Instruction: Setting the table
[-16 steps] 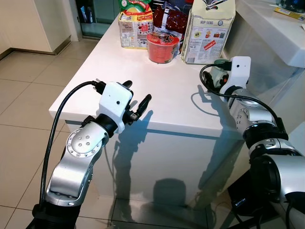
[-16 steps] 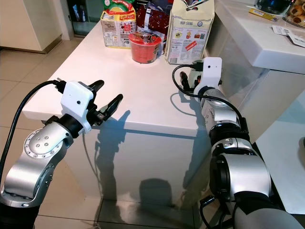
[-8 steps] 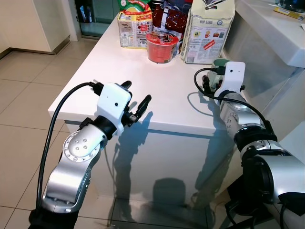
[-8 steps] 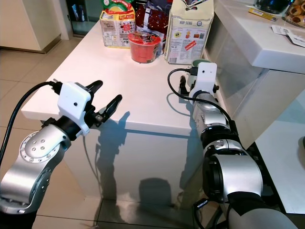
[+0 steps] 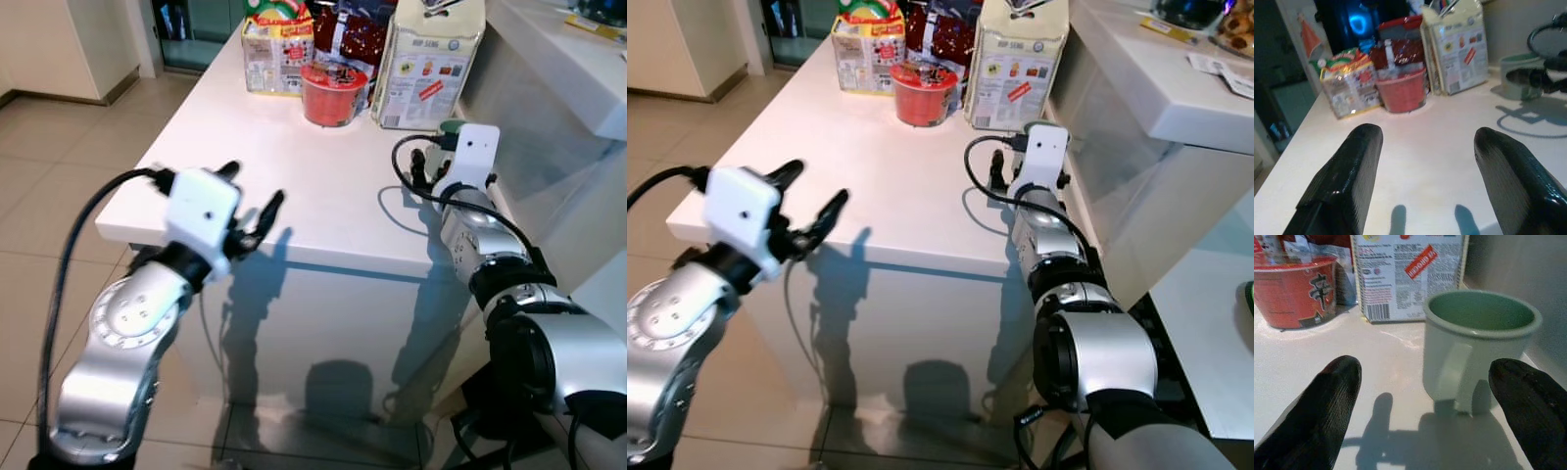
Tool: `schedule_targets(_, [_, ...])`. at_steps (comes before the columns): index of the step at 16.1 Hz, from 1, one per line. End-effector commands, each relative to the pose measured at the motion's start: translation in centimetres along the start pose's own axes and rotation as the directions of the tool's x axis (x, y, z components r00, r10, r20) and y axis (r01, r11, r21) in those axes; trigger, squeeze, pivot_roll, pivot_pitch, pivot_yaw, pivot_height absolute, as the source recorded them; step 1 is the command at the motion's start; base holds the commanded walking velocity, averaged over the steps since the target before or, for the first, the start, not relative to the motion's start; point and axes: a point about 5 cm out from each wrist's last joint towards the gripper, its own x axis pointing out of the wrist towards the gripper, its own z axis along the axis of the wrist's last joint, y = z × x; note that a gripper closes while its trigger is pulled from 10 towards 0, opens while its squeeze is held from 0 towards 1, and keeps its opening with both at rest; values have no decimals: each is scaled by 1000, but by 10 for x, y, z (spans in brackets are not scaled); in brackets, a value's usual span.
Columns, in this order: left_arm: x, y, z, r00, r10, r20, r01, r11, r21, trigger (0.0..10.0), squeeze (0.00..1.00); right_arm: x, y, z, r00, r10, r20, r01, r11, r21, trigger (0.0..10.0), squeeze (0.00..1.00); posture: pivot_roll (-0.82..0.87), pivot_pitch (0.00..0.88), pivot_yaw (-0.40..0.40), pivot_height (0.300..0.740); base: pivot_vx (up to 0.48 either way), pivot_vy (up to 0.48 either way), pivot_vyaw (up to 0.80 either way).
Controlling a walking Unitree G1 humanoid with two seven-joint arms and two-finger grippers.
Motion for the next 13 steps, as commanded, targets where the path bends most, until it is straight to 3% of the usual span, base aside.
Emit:
schedule_targets(1, [-4,1,5,1000,-9,11,9,1000,0,10000,0,3,-4,10,999,-17,27,17,1000,-3,10000,0,112,43,-112,740,0,0,0])
schedule_targets(6, [-7,-3,9,1000,-27,7,27,1000,-13,10000,0,4,-9,16,999,-40,35,41,999,-26,10000,0,118,73,-113,740,0,0,0])
schedule_targets(9, [-9,-8,11,999,-53,5,53,998,-33,10000,0,5,-22,18,994,-109,20,109,994,-21,9843,0,123,97,-116,740,0,0,0])
schedule_targets(11, [-11,-11,12,998,-71,4,71,997,-43,10000,0,4,-27,15,992,-129,4,129,992,-9,4157,0,125,105,-116,740,0,0,0])
schedule_targets(13, [-11,-14,14,995,-96,15,97,993,-61,10000,0,4,-30,12,990,-143,-14,143,990,16,2078,0,128,106,-117,740,0,0,0])
